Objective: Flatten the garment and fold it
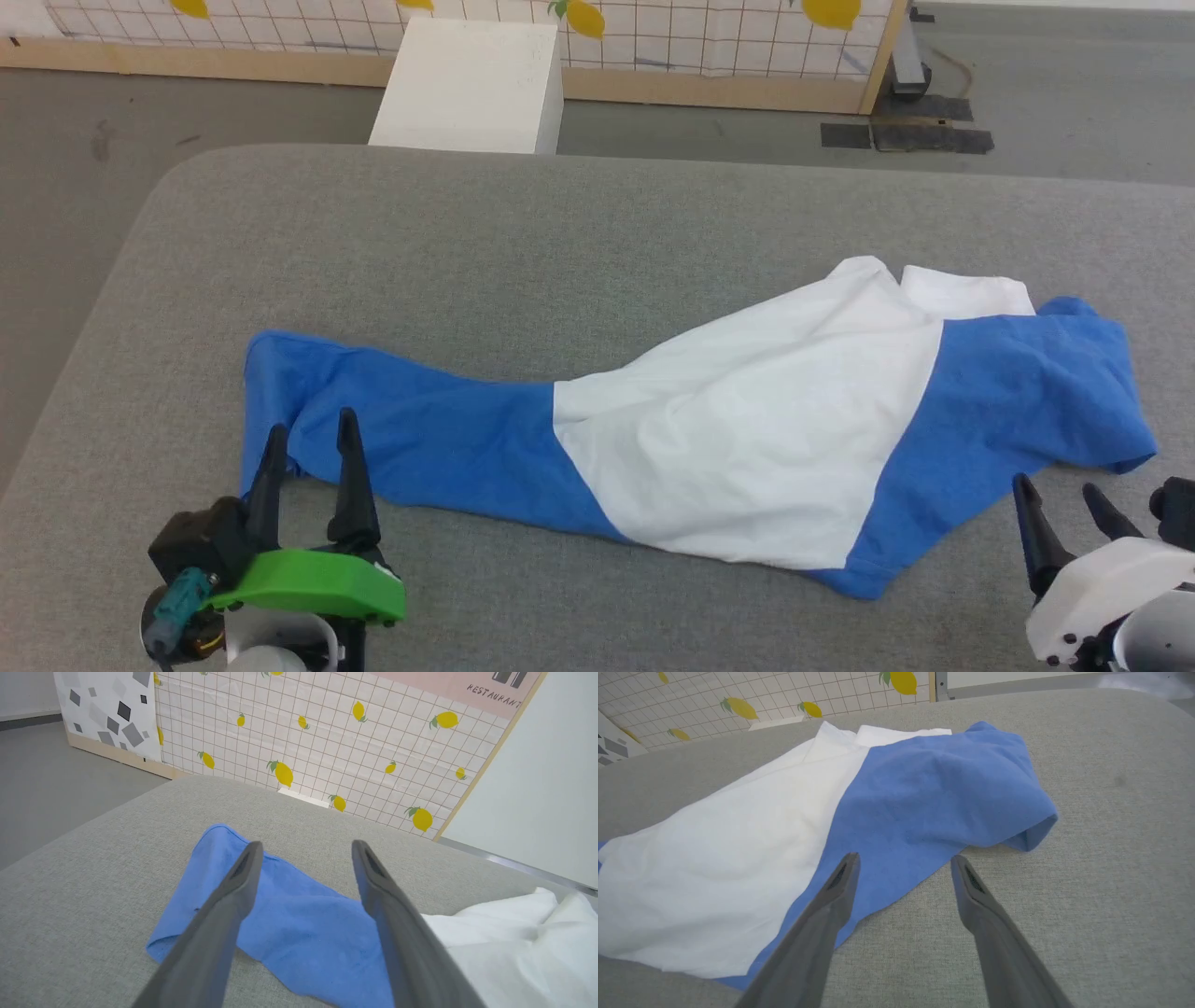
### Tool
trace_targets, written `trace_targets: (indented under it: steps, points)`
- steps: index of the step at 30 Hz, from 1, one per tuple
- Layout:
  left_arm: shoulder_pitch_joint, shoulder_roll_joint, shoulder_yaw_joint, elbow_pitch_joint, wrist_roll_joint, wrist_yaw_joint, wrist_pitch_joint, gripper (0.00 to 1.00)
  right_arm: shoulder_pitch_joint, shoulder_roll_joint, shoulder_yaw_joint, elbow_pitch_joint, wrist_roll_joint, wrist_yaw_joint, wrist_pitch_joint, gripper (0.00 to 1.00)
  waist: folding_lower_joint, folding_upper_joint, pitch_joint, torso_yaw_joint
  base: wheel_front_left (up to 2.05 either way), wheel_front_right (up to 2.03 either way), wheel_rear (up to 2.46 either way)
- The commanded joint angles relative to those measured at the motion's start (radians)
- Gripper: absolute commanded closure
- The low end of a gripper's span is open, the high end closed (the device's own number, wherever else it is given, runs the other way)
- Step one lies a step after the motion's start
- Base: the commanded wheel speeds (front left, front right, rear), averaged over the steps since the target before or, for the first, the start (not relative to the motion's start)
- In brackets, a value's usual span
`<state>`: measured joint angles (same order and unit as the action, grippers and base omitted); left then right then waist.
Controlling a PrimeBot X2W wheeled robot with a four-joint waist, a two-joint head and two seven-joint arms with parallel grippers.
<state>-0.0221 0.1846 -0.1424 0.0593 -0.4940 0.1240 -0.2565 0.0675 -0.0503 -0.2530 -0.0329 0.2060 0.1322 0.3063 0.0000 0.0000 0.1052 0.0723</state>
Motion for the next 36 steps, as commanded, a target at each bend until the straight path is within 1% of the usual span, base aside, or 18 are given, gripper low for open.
trace_targets:
  steps: [1,4,8,12,15,21,28,29,30,36]
  points:
    - [0.019,-0.014,0.004,-0.014,0.031,-0.007,-0.005,0.00,0.011,0.000,-0.012,-0.005,-0.014,-0.002,0.022,0.00,0.0000,0.0000,0.005,0.003,0.00,0.00,0.00]
    - [0.029,-0.034,0.005,-0.022,0.061,-0.024,-0.005,0.00,-0.001,0.000,-0.031,-0.004,-0.046,-0.002,0.079,0.00,0.0000,0.0000,0.011,0.006,0.00,0.00,0.00]
    - [0.025,-0.052,0.009,-0.023,0.093,-0.046,-0.005,0.00,-0.053,-0.007,-0.029,0.016,-0.113,-0.002,0.211,0.00,0.0000,0.0000,0.030,0.006,0.00,0.00,0.00]
    - [0.000,-0.069,0.010,-0.018,0.113,-0.067,-0.005,0.00,-0.138,-0.041,-0.005,0.052,-0.139,-0.002,0.308,0.00,0.0000,0.0000,0.063,0.017,0.00,0.00,0.00]
    - [-0.024,-0.084,0.010,-0.010,0.124,-0.079,-0.005,0.00,-0.188,-0.077,0.016,0.108,-0.144,-0.002,0.377,0.00,0.0000,0.0000,0.092,0.030,0.00,0.00,0.00]
    - [-0.057,-0.106,0.013,0.009,0.137,-0.100,-0.005,0.00,-0.234,-0.123,0.066,0.195,-0.133,-0.002,0.448,0.00,0.0000,0.0000,0.134,0.055,0.00,0.00,0.00]
    - [-0.070,-0.121,0.030,0.031,0.149,-0.117,-0.005,0.00,-0.235,-0.147,0.129,0.249,-0.086,-0.002,0.464,0.00,0.0000,0.0000,0.154,0.068,0.00,0.00,0.00]
    - [-0.070,-0.122,0.031,0.034,0.149,-0.118,-0.005,0.00,-0.235,-0.151,0.133,0.252,-0.082,-0.002,0.465,0.77,0.0000,0.0000,0.155,0.069,0.00,0.00,0.00]
    - [-0.072,-0.123,0.033,0.037,0.150,-0.120,-0.005,0.00,-0.236,-0.156,0.136,0.253,-0.076,-0.002,0.463,1.00,0.0000,0.0000,0.154,0.069,0.00,0.00,0.00]
    - [-0.065,-0.128,0.037,0.073,0.143,-0.125,-0.003,0.00,-0.231,-0.176,0.121,0.231,-0.047,-0.002,0.444,1.00,0.0000,0.0000,0.121,0.067,0.00,0.00,0.00]
